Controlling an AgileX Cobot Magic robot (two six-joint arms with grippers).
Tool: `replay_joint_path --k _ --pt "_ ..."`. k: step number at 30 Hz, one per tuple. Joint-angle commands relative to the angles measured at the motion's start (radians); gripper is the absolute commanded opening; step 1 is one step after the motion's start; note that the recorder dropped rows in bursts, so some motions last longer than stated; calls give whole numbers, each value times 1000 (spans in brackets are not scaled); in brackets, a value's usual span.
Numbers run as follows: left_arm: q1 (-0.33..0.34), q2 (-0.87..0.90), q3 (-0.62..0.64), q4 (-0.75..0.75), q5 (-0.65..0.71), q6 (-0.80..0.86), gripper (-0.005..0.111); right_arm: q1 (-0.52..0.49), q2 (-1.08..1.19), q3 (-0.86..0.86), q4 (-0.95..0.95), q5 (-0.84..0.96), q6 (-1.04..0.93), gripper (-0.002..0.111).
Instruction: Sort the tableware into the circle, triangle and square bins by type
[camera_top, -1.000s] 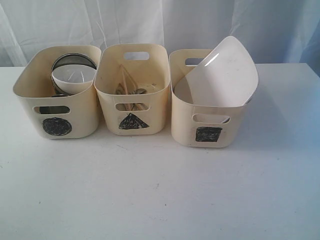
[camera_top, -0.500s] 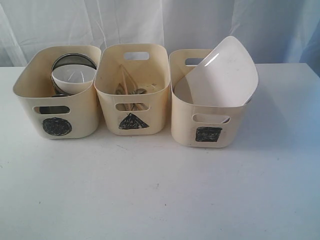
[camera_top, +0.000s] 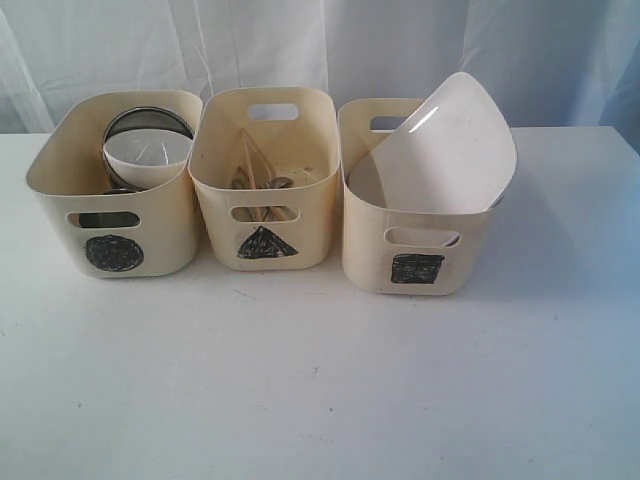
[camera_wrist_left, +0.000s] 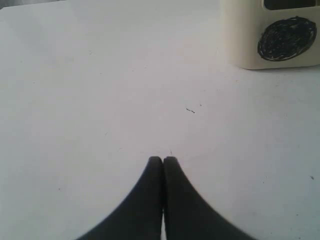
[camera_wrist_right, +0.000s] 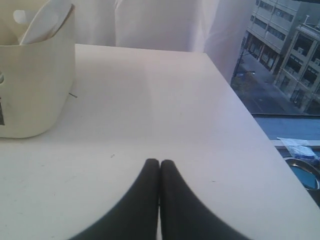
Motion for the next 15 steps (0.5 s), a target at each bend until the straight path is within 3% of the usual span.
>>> replay_joint_path --k 1,15 --pt "-6 -4 5 -11 -3 -3 0 -14 -6 2 -2 -9 -3 0" --pt "-16 -4 5 -11 -2 -3 0 -9 -6 2 -2 -8 -3 0"
